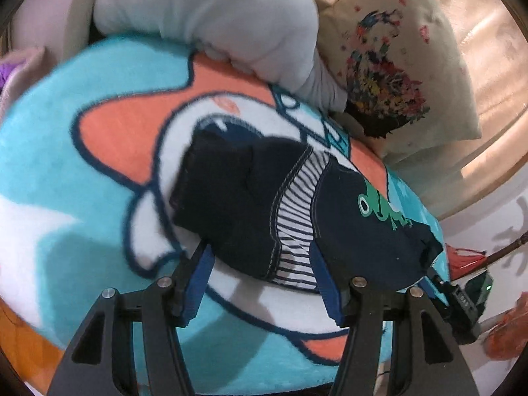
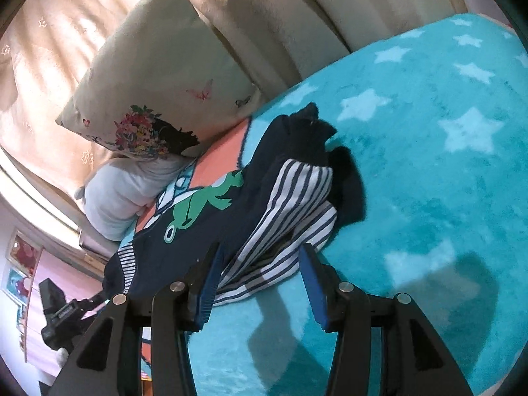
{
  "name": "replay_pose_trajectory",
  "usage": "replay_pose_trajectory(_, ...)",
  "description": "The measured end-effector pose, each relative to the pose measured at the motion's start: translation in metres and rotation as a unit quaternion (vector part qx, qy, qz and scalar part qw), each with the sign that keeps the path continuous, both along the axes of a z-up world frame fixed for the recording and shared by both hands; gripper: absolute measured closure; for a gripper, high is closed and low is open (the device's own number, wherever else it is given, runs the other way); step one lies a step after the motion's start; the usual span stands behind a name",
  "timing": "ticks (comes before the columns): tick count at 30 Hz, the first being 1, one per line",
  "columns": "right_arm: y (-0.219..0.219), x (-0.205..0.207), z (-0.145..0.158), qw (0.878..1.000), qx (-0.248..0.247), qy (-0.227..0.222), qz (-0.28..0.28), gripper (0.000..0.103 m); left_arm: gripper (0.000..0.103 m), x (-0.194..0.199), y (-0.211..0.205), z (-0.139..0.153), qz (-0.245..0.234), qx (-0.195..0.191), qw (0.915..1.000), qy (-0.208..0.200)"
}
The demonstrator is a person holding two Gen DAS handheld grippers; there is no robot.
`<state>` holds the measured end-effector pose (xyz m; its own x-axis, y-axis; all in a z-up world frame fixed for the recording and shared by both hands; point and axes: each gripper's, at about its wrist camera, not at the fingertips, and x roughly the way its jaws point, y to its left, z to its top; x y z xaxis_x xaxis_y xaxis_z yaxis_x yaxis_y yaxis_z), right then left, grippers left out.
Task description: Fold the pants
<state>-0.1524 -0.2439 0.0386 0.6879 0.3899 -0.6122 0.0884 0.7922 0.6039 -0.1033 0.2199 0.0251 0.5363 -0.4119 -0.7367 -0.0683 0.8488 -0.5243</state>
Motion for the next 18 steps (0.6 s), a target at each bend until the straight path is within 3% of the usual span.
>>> replay_pose_trajectory(5,0.006,0.004,0.001,1.0,-0.002,0.002,0.004,0.052,0.047,0.01,-0.001,-0.005,0.002,-0.008,0.9999,0.015)
replay_pose_trajectory(7,0.009,0.005,0.003,1.0,-0.003,0.006,0.006,0.052,0.083,0.011,0.0,-0.005,0.01,0.004,0.9997,0.023)
replay_pose_trajectory(8,0.01,0.005,0.004,1.0,-0.004,0.005,0.006,0.05,0.088,0.012,0.0,-0.005,0.008,0.008,0.9996,0.026)
replay_pose_trajectory(12,0.015,0.004,0.011,1.0,-0.01,-0.001,0.011,0.05,0.093,0.011,0.005,-0.004,0.012,0.001,0.9996,0.025)
replay_pose_trajectory(18,0.022,0.01,0.008,1.0,-0.011,0.012,0.013,0.05,0.092,0.011,0.002,-0.002,0.008,0.005,0.9997,0.022)
